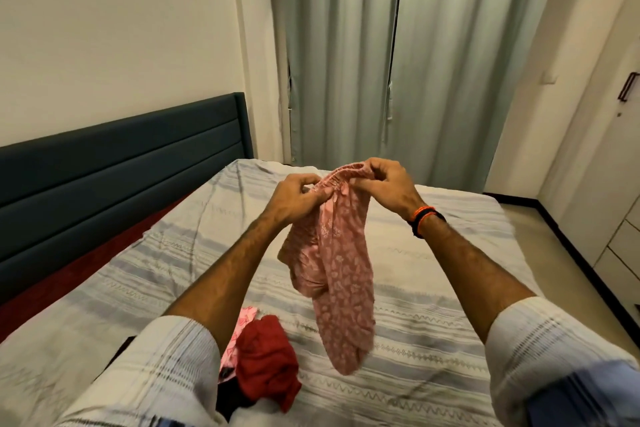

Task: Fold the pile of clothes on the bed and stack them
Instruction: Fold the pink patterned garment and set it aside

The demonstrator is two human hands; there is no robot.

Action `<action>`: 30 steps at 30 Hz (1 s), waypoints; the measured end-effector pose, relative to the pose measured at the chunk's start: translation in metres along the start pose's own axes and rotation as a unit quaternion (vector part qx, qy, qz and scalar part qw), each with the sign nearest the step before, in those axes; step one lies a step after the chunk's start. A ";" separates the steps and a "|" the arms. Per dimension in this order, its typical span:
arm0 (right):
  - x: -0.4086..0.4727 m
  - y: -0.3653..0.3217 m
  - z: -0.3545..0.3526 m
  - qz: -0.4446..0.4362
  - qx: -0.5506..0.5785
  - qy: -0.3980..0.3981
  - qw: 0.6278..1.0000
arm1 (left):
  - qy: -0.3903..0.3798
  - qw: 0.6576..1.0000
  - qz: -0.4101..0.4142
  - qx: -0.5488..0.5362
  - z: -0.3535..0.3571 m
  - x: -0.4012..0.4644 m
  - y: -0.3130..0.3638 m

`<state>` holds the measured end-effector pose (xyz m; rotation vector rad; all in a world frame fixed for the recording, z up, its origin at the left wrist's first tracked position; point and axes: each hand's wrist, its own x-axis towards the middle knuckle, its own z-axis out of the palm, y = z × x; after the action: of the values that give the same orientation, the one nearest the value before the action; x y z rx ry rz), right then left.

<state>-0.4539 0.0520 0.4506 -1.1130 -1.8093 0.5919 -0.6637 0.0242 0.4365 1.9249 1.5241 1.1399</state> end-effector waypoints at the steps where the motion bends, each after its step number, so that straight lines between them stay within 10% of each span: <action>1: -0.002 0.001 -0.002 -0.005 -0.004 -0.025 1.000 | 0.015 1.000 0.018 0.003 0.006 0.001 0.005; 7: 0.001 0.009 -0.021 -0.013 -0.024 0.001 1.000 | 0.024 0.996 0.088 0.008 0.023 0.018 0.024; 17: 0.015 0.019 -0.045 0.030 -0.008 0.180 0.983 | -0.007 0.998 -0.020 0.066 0.018 0.035 -0.024; 30: 0.018 0.045 -0.051 0.104 -0.009 0.237 0.966 | 0.173 0.982 -0.048 -0.063 -0.003 0.065 -0.026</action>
<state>-0.3927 0.0862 0.4484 -1.3373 -1.2984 0.3868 -0.6775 0.0931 0.4399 1.6128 1.6516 1.5474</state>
